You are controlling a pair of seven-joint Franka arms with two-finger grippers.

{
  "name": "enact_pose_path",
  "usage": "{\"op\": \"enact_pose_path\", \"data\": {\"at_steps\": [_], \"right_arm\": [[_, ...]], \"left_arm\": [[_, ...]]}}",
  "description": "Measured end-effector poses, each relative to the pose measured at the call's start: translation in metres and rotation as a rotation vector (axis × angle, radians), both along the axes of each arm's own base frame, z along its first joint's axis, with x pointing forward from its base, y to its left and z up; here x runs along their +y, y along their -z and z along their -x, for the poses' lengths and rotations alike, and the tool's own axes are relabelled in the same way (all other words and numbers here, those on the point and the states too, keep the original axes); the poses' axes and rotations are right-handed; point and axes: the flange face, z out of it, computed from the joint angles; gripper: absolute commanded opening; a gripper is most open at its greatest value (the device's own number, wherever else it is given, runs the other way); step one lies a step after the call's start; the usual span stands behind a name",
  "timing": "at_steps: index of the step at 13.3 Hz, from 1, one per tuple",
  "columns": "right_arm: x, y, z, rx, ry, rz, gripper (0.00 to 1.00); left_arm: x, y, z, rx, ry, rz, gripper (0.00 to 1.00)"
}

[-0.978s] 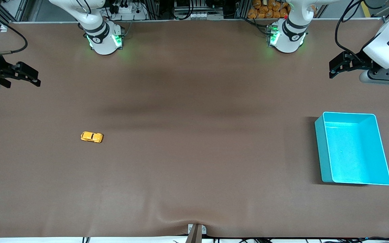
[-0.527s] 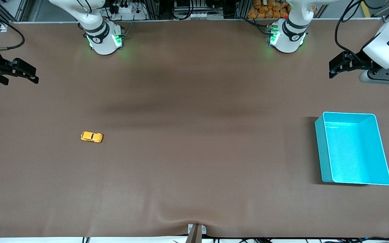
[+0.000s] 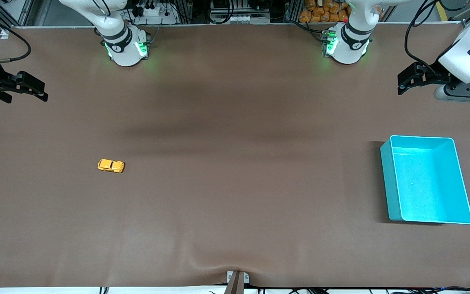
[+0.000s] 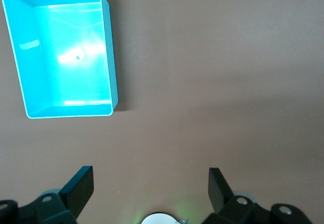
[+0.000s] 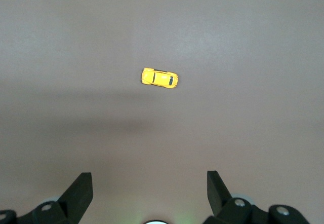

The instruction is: Wind and store yellow beetle car

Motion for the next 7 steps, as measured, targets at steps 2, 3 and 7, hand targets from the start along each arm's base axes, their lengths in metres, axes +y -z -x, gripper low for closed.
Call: {"op": "enact_pose_path", "data": {"at_steps": [2, 3, 7], "right_arm": [[0.0014, 0.0, 0.0, 0.0, 0.0, -0.011, 1.0], [0.0018, 0.0, 0.0, 0.0, -0.001, -0.013, 1.0], [0.0028, 0.0016, -0.0009, 0.003, -0.002, -0.016, 1.0]], "left_arm": [[0.0001, 0.0, 0.0, 0.0, -0.005, 0.0, 1.0], [0.0001, -0.0001, 0.0, 0.0, -0.005, 0.0, 1.0], [0.0002, -0.0002, 0.0, -0.001, -0.006, 0.0, 1.0]]}}
